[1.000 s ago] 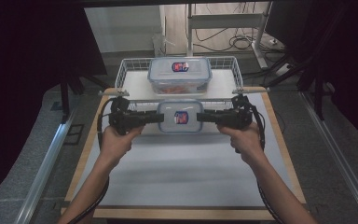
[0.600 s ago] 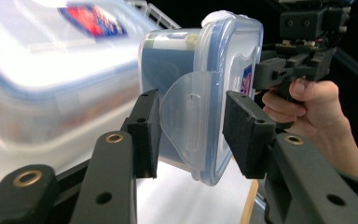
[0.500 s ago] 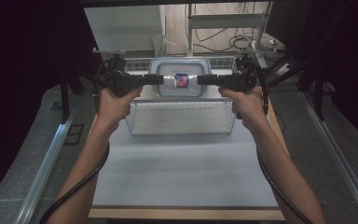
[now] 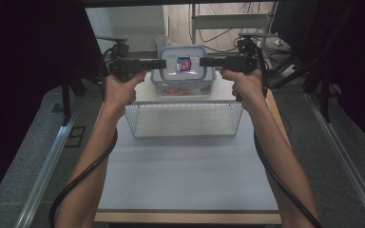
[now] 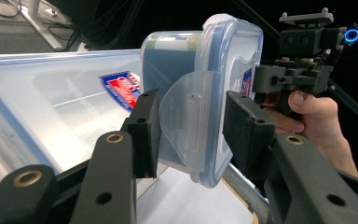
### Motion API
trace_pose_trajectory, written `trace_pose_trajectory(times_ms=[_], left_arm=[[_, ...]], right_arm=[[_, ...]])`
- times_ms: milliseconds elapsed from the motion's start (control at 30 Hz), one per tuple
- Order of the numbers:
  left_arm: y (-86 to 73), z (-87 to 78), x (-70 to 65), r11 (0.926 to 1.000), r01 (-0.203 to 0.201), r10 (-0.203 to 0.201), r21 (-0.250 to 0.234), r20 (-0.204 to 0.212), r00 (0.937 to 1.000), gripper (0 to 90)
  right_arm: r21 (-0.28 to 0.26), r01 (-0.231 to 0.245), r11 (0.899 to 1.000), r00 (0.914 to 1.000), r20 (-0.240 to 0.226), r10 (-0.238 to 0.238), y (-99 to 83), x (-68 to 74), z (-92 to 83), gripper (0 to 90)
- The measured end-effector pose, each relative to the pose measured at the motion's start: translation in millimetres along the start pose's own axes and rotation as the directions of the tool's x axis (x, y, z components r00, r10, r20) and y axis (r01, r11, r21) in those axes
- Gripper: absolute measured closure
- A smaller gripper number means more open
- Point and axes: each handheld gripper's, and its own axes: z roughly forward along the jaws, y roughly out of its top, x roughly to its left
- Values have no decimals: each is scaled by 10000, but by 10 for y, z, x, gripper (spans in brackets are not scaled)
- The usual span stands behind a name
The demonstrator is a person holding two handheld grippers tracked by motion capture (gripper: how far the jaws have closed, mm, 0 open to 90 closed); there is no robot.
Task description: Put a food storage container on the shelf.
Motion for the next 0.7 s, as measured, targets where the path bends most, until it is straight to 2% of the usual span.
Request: trace_pose_trajectory(times_ms=[233, 433, 500, 600, 700], left_arm=[[-11, 35, 69, 9993, 361, -361, -20, -122, 9993, 572], [14, 49, 58, 9994, 324, -326, -76, -347, 9989, 564], [21, 61, 45, 9996, 280, -286, -100, -599, 9978, 555], [26, 79, 49, 9995, 305, -305, -8, -715, 9970, 527], [36, 96, 75, 9989, 446, -455, -126, -824, 9956, 492]], right_arm=[[190, -314, 9993, 9995, -5, 314, -2, -112, 72, 575], [52, -499, 9987, 9987, 74, 499, 8, -140, 88, 569], [-39, -466, 9989, 9983, 337, 467, 18, -130, 95, 563], [-45, -292, 9996, 9972, 682, 294, 29, -117, 121, 574], [36, -25, 10000, 9947, 1024, 22, 30, -95, 161, 554]])
